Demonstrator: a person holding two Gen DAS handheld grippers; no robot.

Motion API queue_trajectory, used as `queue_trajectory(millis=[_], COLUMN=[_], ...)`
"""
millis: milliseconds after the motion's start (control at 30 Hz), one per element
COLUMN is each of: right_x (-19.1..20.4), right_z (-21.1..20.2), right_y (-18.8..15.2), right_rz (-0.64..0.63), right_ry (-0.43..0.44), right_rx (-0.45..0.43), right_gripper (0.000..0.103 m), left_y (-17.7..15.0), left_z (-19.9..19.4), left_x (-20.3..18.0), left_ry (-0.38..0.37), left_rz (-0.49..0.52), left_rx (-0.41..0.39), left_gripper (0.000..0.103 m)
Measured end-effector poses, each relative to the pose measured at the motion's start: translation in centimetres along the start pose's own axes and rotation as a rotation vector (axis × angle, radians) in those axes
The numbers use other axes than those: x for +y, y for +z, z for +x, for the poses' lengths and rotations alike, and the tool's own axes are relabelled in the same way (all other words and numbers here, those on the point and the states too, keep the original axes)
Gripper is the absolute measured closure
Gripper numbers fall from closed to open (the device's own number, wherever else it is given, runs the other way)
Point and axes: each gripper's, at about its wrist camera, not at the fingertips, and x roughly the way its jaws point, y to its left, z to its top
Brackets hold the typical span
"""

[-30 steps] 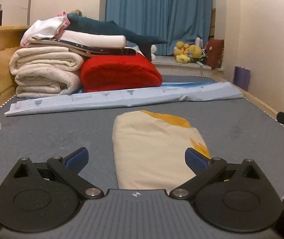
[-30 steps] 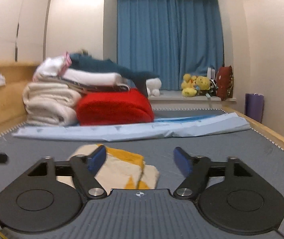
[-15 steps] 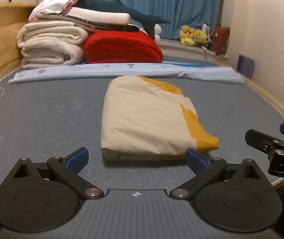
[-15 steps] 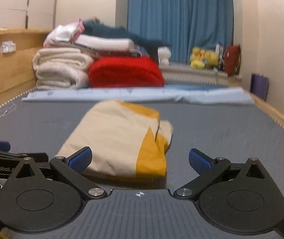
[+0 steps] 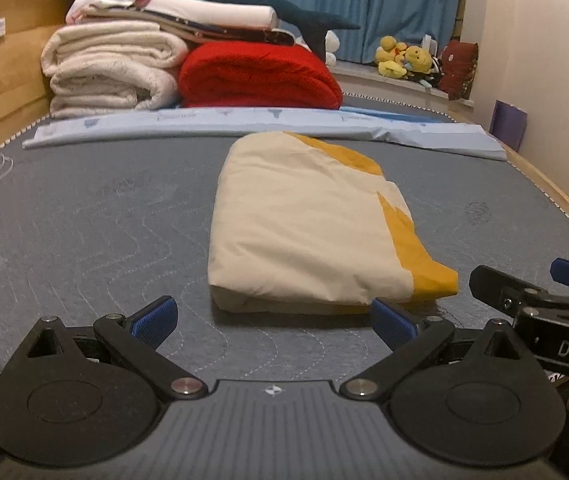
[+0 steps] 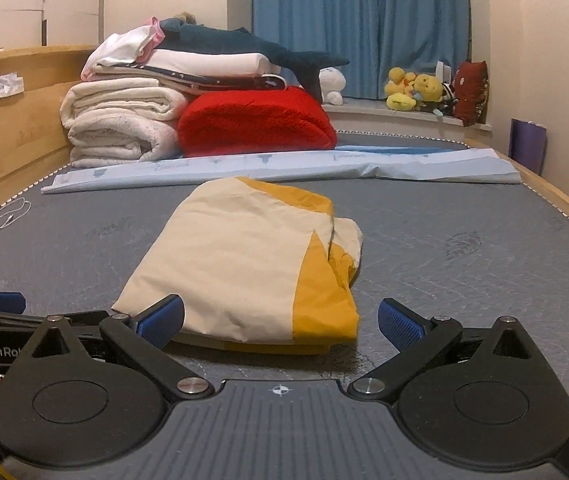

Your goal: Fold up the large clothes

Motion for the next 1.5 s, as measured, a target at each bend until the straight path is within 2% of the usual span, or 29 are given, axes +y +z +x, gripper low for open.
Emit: queue_trajectory(millis=[1500], right_x=[0.07], right_z=[-0.26], right_y=[-0.48], right_rz=[0.0], right_ry=[0.004], right_rx=[0.005], right_gripper=[0.001], left_y=[-0.28], left_z=[0.68], left_x=[-0.38], left_ry=[-0.01], left_rz=[-0.005], left_rx=[0.026], left_gripper=[0.0])
